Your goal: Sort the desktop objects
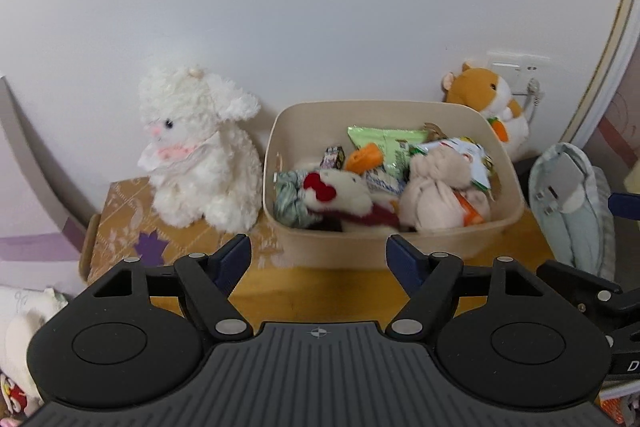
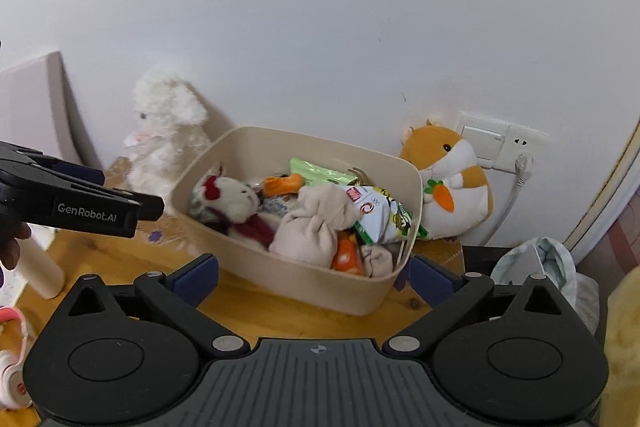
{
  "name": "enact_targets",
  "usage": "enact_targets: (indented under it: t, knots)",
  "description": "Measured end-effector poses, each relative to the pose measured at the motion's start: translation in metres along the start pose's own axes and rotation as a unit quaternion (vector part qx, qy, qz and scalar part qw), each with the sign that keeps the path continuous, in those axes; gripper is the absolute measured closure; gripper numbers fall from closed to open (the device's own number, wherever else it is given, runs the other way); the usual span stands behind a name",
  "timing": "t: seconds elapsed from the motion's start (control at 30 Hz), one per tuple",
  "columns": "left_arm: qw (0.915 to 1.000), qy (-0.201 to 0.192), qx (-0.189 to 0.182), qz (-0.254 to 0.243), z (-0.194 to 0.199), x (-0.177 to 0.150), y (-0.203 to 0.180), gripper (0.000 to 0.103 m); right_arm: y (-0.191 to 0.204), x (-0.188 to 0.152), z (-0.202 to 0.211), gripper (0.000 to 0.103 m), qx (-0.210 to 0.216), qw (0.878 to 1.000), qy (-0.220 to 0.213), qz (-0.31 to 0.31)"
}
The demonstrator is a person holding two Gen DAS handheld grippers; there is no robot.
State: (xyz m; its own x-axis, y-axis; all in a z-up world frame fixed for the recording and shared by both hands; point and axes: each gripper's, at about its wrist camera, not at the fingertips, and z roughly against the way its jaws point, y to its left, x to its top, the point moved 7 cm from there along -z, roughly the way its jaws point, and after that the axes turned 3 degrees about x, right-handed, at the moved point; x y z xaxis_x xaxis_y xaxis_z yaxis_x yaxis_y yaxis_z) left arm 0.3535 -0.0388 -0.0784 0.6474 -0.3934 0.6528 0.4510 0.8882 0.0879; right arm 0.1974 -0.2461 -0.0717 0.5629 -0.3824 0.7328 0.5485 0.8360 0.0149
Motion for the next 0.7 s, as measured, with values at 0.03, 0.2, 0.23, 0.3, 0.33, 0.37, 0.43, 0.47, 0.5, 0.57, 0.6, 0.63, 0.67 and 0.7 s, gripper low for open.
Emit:
enact_targets:
  t: [0.03,0.2,0.23,0.3,0.33,0.37,0.43,0.47,0.5,0.57,0.6,0.63,0.67,0.7]
  knots:
    - [1.0,-0.003,0.0,-0.001,0.009,-0.005,-0.001,0.027,0.002,-0.004,0.01,0.0,0.0,1.0,-0.003,0.004]
    - [1.0,-0.008,-0.001,0.002,0.051,-0.029,-0.003,0.027,0.007,-0.021,0.053,0.0,-0.004,1.0,-0.014,0.019]
    - [1.0,-0.009,-0.001,0.002,0.058,-0.033,-0.003,0.027,0.008,-0.024,0.059,0.0,-0.006,1.0,-0.012,0.02]
    - [0.9999,-0.012,0.005,0.002,0.073,-0.04,-0.003,0.027,0.01,-0.029,0.073,0.0,-0.006,1.0,-0.012,0.023]
    - [0.9999,-0.015,0.006,0.005,0.081,-0.043,-0.002,0.027,0.012,-0.033,0.078,0.0,-0.005,1.0,-0.01,0.029]
    - [0.9998,-0.019,0.004,0.007,0.088,-0.046,-0.002,0.027,0.014,-0.037,0.083,0.0,-0.004,0.999,-0.008,0.036]
    - [0.9995,-0.029,0.002,0.012,0.104,-0.053,-0.002,0.027,0.017,-0.044,0.094,0.0,-0.004,0.999,-0.004,0.046]
    - [0.9995,-0.03,0.003,0.011,0.111,-0.056,-0.001,0.027,0.018,-0.048,0.1,0.0,-0.002,0.999,-0.004,0.045]
    - [0.9995,-0.032,0.005,0.009,0.118,-0.06,-0.001,0.027,0.019,-0.051,0.106,0.0,0.001,0.999,-0.004,0.043]
    - [0.9994,-0.034,0.007,0.002,0.13,-0.068,-0.002,0.027,0.021,-0.057,0.118,0.0,0.0,0.999,-0.006,0.039]
    - [0.9994,-0.034,0.006,-0.001,0.136,-0.072,-0.003,0.027,0.022,-0.059,0.124,0.0,0.0,0.999,-0.009,0.038]
    - [0.9995,-0.032,0.007,-0.004,0.142,-0.077,-0.003,0.027,0.023,-0.062,0.131,0.0,0.0,0.999,-0.013,0.039]
    - [0.9995,-0.03,0.007,-0.005,0.147,-0.081,-0.003,0.027,0.024,-0.064,0.137,0.0,0.0,0.999,-0.017,0.04]
    - [0.9995,-0.03,0.006,-0.006,0.153,-0.085,-0.003,0.027,0.026,-0.067,0.143,0.0,0.0,0.999,-0.02,0.041]
